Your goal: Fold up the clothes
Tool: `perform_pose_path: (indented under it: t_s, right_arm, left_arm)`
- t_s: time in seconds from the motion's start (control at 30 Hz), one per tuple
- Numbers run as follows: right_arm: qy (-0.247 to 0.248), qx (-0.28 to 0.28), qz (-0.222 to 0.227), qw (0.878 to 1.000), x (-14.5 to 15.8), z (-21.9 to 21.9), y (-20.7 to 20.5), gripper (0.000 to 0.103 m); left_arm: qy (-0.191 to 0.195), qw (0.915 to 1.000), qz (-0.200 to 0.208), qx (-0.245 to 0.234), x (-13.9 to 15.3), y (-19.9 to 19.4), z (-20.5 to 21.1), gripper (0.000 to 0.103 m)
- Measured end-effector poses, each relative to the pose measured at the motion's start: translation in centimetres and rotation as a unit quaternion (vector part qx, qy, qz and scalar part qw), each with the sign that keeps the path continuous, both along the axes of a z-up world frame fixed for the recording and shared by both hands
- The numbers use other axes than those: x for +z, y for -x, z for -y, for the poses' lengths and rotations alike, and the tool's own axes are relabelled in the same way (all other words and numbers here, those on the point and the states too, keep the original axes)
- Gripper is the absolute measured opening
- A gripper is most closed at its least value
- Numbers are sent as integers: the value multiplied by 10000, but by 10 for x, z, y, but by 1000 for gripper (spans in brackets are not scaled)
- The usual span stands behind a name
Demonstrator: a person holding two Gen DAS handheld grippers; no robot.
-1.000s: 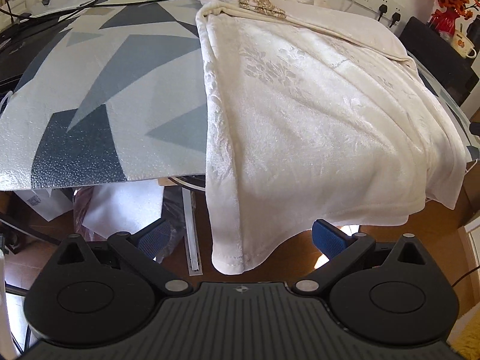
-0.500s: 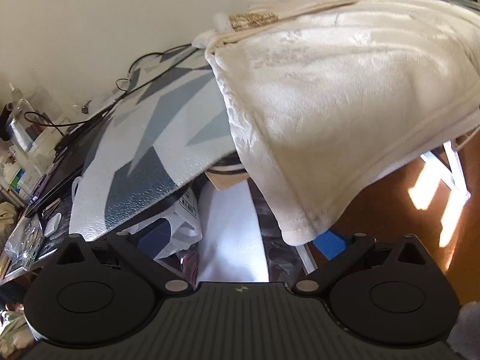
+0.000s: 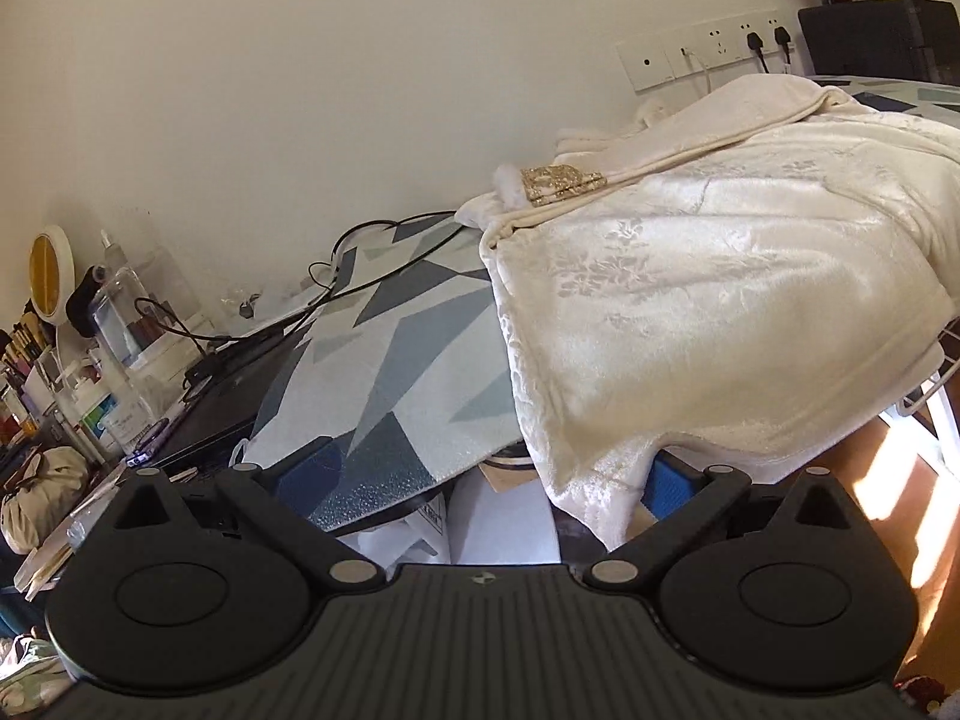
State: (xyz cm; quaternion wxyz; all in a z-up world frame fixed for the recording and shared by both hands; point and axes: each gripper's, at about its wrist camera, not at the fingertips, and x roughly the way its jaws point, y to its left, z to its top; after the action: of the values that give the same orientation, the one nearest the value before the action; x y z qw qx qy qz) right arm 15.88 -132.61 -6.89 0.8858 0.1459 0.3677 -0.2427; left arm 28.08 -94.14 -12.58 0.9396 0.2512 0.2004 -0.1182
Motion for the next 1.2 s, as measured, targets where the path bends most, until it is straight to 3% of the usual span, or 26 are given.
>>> perform_pose_path:
  t_s: [0.17, 0.23, 0.3, 0.33, 0.37, 0.4, 0.53, 0.77, 0.9, 1.2]
  right_arm:
    - [6, -71, 65, 10000, 1, 1, 6, 102]
    - [-53, -173, 74, 9998, -1, 3, 9, 102]
    - [-47, -262, 59, 9996, -4, 5, 13, 102]
    - [-12, -336, 68, 9994, -6, 6, 15, 102]
    - [32, -420, 84, 9991, -8, 6, 18, 102]
    - [46, -492, 84, 9987, -10, 8, 20, 102]
    - [161, -544, 41, 9984, -22, 8, 28, 102]
    - [869, 232, -66, 9959, -50, -29, 22, 102]
    - [1136, 620, -146, 9915, -72, -52, 14, 102]
    - [1244, -31, -619, 9903, -129, -41, -1, 99]
  left_arm:
    - [-62, 9999, 82, 44, -1, -4, 3, 102]
    - [-18, 9999, -101, -20, -4, -7, 5, 98]
    - [346, 9969, -693, -134, -3, -16, 3, 51]
    - [545, 9933, -1010, -168, -2, -21, 1, 42]
    - [656, 9914, -1111, -200, 2, -20, 1, 24]
    - [755, 9897, -1191, -234, 6, -19, 1, 13]
    - [1148, 9896, -798, -328, 45, -13, -9, 9]
    - [1967, 9792, -483, -110, 120, -36, -21, 8]
    - [1912, 9808, -365, -110, 139, -44, -13, 8]
    - [1795, 9823, -536, 22, 147, -50, -7, 8]
